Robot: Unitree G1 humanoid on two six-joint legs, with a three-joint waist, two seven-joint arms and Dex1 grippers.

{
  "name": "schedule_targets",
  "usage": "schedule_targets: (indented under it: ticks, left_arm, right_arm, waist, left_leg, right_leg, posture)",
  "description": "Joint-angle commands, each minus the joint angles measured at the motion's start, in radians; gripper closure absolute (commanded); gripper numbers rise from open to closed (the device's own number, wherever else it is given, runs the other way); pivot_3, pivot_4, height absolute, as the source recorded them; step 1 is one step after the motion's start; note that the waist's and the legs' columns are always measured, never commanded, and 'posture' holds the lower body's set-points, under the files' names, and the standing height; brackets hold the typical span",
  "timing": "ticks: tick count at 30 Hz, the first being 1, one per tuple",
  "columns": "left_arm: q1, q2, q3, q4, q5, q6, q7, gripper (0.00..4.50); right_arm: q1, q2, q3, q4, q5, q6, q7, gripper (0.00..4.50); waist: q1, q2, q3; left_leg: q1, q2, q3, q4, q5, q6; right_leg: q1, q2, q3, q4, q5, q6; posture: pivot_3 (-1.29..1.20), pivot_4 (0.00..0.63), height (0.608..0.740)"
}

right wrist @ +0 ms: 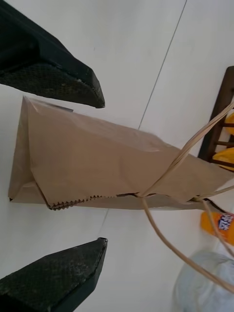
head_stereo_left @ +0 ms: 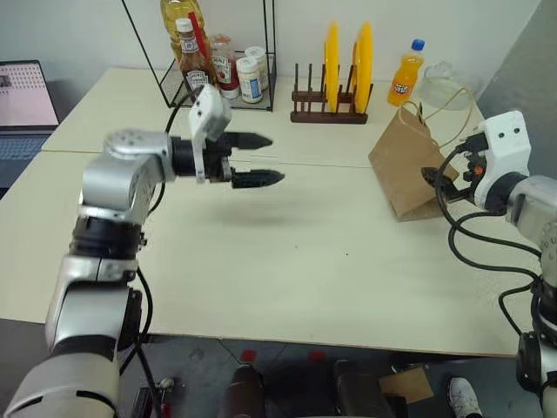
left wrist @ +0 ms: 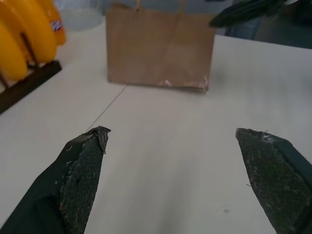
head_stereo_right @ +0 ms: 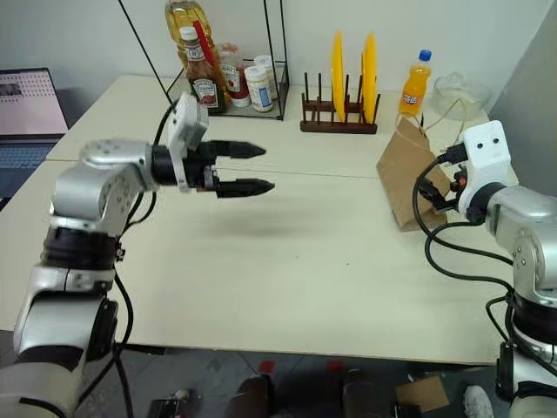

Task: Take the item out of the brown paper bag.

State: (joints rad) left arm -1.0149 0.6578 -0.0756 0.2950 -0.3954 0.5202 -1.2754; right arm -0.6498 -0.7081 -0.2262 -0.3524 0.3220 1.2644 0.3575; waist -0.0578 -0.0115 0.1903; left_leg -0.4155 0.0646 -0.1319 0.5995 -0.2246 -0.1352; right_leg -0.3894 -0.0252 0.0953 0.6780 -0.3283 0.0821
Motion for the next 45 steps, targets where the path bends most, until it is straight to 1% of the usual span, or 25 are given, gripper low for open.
schedule_targets:
  ticks: [1, 5, 12, 20, 23, 24, 29, 30, 33, 34, 36, 39, 43, 45]
  left_arm:
    - [-0.045, -0.012, 0.010, 0.035, -0.010, -0.013, -0.036, 0.05]
    - [-0.044, -0.026, 0.011, 0.056, -0.001, -0.034, -0.056, 0.05]
    - [-0.032, -0.042, 0.032, 0.013, -0.038, 0.002, -0.071, 0.05]
    - [-0.007, -0.042, 0.037, -0.014, -0.047, 0.005, -0.058, 0.05]
    - [-0.004, -0.039, 0.041, -0.025, -0.051, 0.012, -0.054, 0.00]
    - [-0.004, -0.038, 0.044, -0.028, -0.055, 0.018, -0.051, 0.00]
    - [0.006, -0.037, 0.054, -0.041, -0.066, 0.037, -0.026, 0.00]
    - [0.010, -0.036, 0.055, -0.043, -0.066, 0.038, -0.024, 0.00]
    - [0.019, -0.033, 0.062, -0.058, -0.071, 0.050, -0.017, 0.00]
    - [0.024, -0.033, 0.062, -0.066, -0.074, 0.053, -0.014, 0.00]
    - [0.042, -0.034, 0.062, -0.098, -0.082, 0.063, -0.007, 0.00]
    - [0.062, -0.034, 0.064, -0.134, -0.093, 0.076, 0.001, 0.00]
    - [0.103, -0.022, 0.090, -0.178, -0.106, 0.091, 0.030, 0.00]
    - [0.141, -0.011, 0.107, -0.208, -0.108, 0.094, 0.051, 0.00]
  right_arm:
    - [-0.054, -0.021, 0.003, 0.064, 0.015, -0.003, 0.029, 0.00]
    - [-0.125, -0.006, 0.009, 0.193, 0.018, -0.025, 0.035, 0.00]
    - [-0.234, -0.011, 0.090, 0.391, -0.010, -0.124, 0.080, 0.00]
    - [-0.305, 0.013, 0.148, 0.593, -0.050, -0.245, 0.114, 0.00]
    - [-0.318, 0.028, 0.139, 0.655, -0.050, -0.289, 0.116, 0.60]
    - [-0.322, 0.033, 0.135, 0.670, -0.048, -0.308, 0.119, 0.92]
    - [-0.331, 0.055, 0.133, 0.728, -0.055, -0.380, 0.123, 2.72]
    - [-0.331, 0.060, 0.132, 0.731, -0.055, -0.391, 0.123, 3.17]
    - [-0.323, 0.068, 0.137, 0.741, -0.065, -0.428, 0.126, 4.28]
    - [-0.320, 0.072, 0.136, 0.745, -0.069, -0.438, 0.126, 4.47]
    - [-0.306, 0.077, 0.140, 0.743, -0.077, -0.473, 0.134, 4.47]
    - [-0.271, 0.056, 0.190, 0.715, -0.121, -0.560, 0.170, 4.47]
    - [-0.239, 0.049, 0.204, 0.651, -0.115, -0.701, 0.277, 4.47]
    - [-0.235, 0.049, 0.211, 0.619, -0.100, -0.735, 0.335, 4.47]
  waist:
    - [-0.001, 0.000, 0.000]
    - [-0.008, 0.004, 0.003]
    - [-0.016, 0.006, 0.004]
    - [-0.021, 0.006, 0.004]
    - [-0.024, 0.006, 0.004]
    - [-0.024, 0.006, 0.004]
    - [-0.029, 0.006, 0.004]
    - [-0.030, 0.006, 0.004]
    - [-0.030, 0.007, 0.004]
    - [-0.030, 0.007, 0.004]
    - [-0.030, 0.007, 0.004]
    - [-0.030, 0.007, 0.004]
    - [-0.031, 0.007, 0.004]
    - [-0.036, 0.008, 0.005]
  left_leg:
    - [0.000, 0.000, 0.000, 0.000, 0.000, 0.000]
    - [0.000, 0.000, 0.000, 0.003, 0.000, 0.001]
    - [-0.001, 0.000, 0.000, 0.006, 0.001, 0.001]
    - [-0.001, 0.000, 0.000, 0.007, 0.001, 0.001]
    - [-0.001, 0.000, 0.000, 0.007, 0.001, 0.001]
    - [-0.001, 0.000, 0.000, 0.007, 0.001, 0.001]
    - [-0.001, 0.000, 0.000, 0.008, 0.001, 0.001]
    - [-0.001, 0.000, 0.000, 0.008, 0.001, 0.001]
    - [-0.001, 0.000, 0.000, 0.009, 0.001, 0.001]
    - [-0.001, 0.000, 0.000, 0.009, 0.001, 0.001]
    - [-0.001, 0.000, 0.000, 0.009, 0.002, 0.001]
    - [-0.001, 0.000, 0.000, 0.009, 0.002, 0.001]
    - [0.000, 0.000, 0.000, 0.010, 0.002, 0.001]
    - [0.000, 0.000, 0.000, 0.010, 0.002, 0.001]
  right_leg:
    - [0.000, 0.000, 0.000, 0.000, 0.000, 0.000]
    - [0.000, 0.000, 0.000, 0.003, 0.000, 0.000]
    - [0.000, 0.000, 0.000, 0.004, 0.000, 0.001]
    - [0.000, 0.000, 0.000, 0.004, 0.000, 0.001]
    - [0.000, 0.000, 0.000, 0.004, 0.000, 0.001]
    - [0.000, 0.000, 0.000, 0.004, 0.000, 0.001]
    - [0.001, 0.000, 0.000, 0.005, 0.000, 0.001]
    - [0.001, 0.000, 0.000, 0.006, 0.000, 0.001]
    - [0.001, 0.000, 0.000, 0.007, 0.000, 0.001]
    - [0.001, 0.000, 0.000, 0.007, 0.000, 0.001]
    - [0.000, 0.000, 0.000, 0.008, 0.000, 0.001]
    - [0.001, 0.000, 0.000, 0.008, 0.000, 0.001]
    - [0.000, 0.000, 0.000, 0.009, 0.000, 0.001]
    - [0.000, 0.000, 0.000, 0.010, 0.000, 0.001]
  posture:
    - [0.00, 0.150, 0.740]
    - [0.00, 0.150, 0.740]
    - [0.00, 0.150, 0.740]
    - [0.00, 0.150, 0.740]
    - [0.00, 0.150, 0.740]
    - [0.00, 0.150, 0.740]
    - [0.00, 0.150, 0.740]
    - [0.00, 0.150, 0.740]
    - [0.00, 0.150, 0.740]
    - [0.00, 0.150, 0.740]
    - [0.00, 0.150, 0.740]
    - [0.00, 0.150, 0.740]
    - [0.00, 0.150, 0.740]
    - [0.00, 0.150, 0.740]
